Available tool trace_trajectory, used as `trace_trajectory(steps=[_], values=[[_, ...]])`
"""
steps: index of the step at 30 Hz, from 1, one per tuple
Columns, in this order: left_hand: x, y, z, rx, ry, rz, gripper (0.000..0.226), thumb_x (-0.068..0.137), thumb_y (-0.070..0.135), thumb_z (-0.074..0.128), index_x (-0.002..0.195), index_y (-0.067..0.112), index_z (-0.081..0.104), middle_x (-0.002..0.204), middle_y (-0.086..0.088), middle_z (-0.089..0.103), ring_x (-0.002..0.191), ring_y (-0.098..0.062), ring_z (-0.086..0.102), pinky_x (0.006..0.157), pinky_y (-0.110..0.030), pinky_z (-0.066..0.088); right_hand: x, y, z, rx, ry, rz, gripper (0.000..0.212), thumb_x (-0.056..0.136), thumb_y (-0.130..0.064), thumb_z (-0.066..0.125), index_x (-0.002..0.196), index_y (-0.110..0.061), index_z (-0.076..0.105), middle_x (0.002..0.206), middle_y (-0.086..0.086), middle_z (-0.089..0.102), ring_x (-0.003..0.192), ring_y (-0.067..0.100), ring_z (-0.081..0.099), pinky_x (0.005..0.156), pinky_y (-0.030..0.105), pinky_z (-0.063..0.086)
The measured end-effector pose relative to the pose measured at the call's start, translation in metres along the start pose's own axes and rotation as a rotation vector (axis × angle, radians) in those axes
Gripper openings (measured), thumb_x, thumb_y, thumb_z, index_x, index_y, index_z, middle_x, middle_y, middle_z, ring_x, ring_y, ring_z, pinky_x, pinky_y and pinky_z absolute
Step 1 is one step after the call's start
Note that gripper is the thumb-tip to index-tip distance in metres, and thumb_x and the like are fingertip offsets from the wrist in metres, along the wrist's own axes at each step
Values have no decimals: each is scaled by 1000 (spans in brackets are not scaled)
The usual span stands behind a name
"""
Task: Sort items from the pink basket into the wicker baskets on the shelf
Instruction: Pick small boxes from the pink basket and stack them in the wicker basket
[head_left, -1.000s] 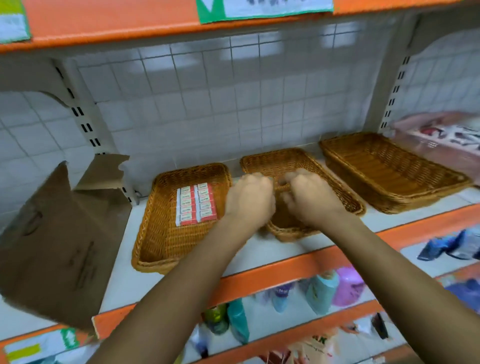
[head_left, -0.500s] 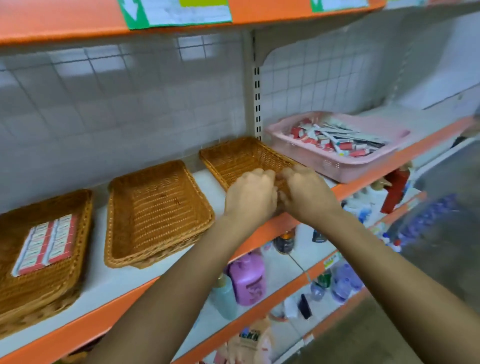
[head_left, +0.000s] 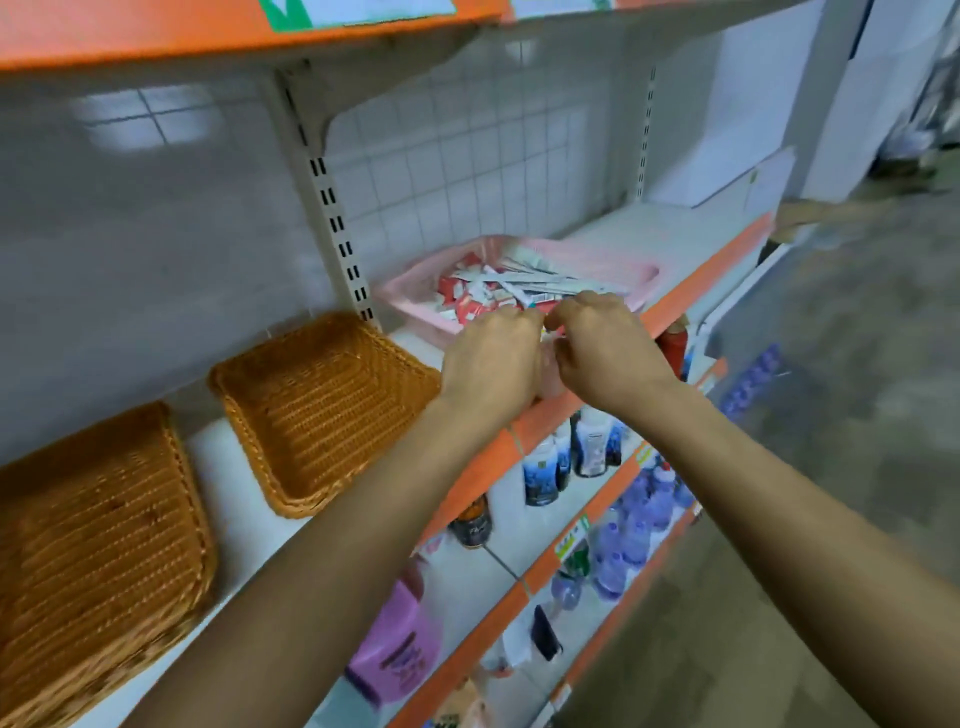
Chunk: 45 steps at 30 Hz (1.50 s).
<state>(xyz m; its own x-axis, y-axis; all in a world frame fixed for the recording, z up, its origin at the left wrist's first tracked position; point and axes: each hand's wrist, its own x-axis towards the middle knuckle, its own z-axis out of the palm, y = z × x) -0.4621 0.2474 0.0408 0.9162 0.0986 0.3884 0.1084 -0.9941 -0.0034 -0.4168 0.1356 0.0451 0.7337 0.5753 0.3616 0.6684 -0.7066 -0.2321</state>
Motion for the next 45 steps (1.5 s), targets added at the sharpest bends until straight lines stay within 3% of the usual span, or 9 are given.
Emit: trace_trajectory(steps=[4, 11, 14, 19, 27, 34, 38, 42, 45], values=[[43, -1, 18, -81, -52, -3, 38, 89, 15, 50, 125, 21, 57, 120, -8, 60, 114, -30, 53, 85, -40, 44, 35, 30, 10, -54, -14, 20, 38, 79, -2, 55, 117, -7, 61, 117, 17, 58, 109, 35, 49, 91, 39, 42], [109, -18, 53, -73, -181, -55, 31, 81, 14, 60, 112, 18, 65, 111, -9, 63, 106, -30, 57, 78, -36, 46, 99, 68, 27, -121, -146, 61, 23, 81, -16, 65, 103, -11, 65, 106, 13, 63, 100, 31, 57, 77, 33, 46], [129, -22, 66, -82, -277, -61, 28, 80, 17, 64, 108, 19, 67, 104, -9, 65, 100, -30, 59, 72, -33, 47, 119, 76, 30, -97, -209, 46, 26, 83, -14, 62, 109, -13, 65, 113, 13, 64, 105, 30, 56, 81, 34, 46], [148, -23, 82, -188, -429, -65, 28, 80, 32, 69, 105, 19, 71, 104, -8, 67, 97, -30, 62, 83, -40, 52, 138, 85, 33, -46, -339, 16, 32, 81, -15, 62, 113, -16, 65, 114, 14, 64, 104, 31, 58, 81, 35, 47], [162, -23, 88, -363, -598, -65, 37, 73, 26, 79, 104, 9, 68, 101, -5, 70, 95, -20, 63, 85, -34, 51, 172, 100, 45, -89, -450, -167, 28, 83, -19, 60, 110, -17, 69, 109, 9, 68, 100, 29, 61, 83, 33, 49], [160, -30, 85, -479, -564, -168, 34, 73, 19, 80, 105, 19, 69, 92, 10, 62, 90, -10, 60, 73, -16, 43, 197, 108, 51, -146, -540, -335, 29, 82, -15, 59, 109, -19, 68, 108, 7, 66, 102, 28, 60, 86, 35, 48], [156, -42, 79, -397, -503, -240, 25, 77, 21, 77, 101, 26, 72, 83, 17, 60, 74, 0, 55, 60, -6, 36, 202, 108, 60, -101, -540, -385, 25, 84, -30, 63, 109, -25, 67, 113, 7, 61, 106, 26, 57, 88, 33, 44], [153, -49, 77, -418, -469, -353, 12, 85, 26, 69, 89, 15, 74, 77, 2, 67, 70, -9, 58, 68, -23, 44, 202, 108, 68, -228, -590, -376, 50, 76, -41, 73, 118, -19, 57, 126, 12, 43, 113, 29, 48, 88, 33, 40], [149, -49, 79, -394, -432, -432, 36, 95, 34, 53, 76, 6, 65, 63, -2, 60, 59, -13, 54, 56, -19, 38, 202, 105, 72, -280, -604, -359, 52, 73, -36, 77, 116, -16, 55, 125, 11, 39, 114, 30, 43, 83, 36, 41]])
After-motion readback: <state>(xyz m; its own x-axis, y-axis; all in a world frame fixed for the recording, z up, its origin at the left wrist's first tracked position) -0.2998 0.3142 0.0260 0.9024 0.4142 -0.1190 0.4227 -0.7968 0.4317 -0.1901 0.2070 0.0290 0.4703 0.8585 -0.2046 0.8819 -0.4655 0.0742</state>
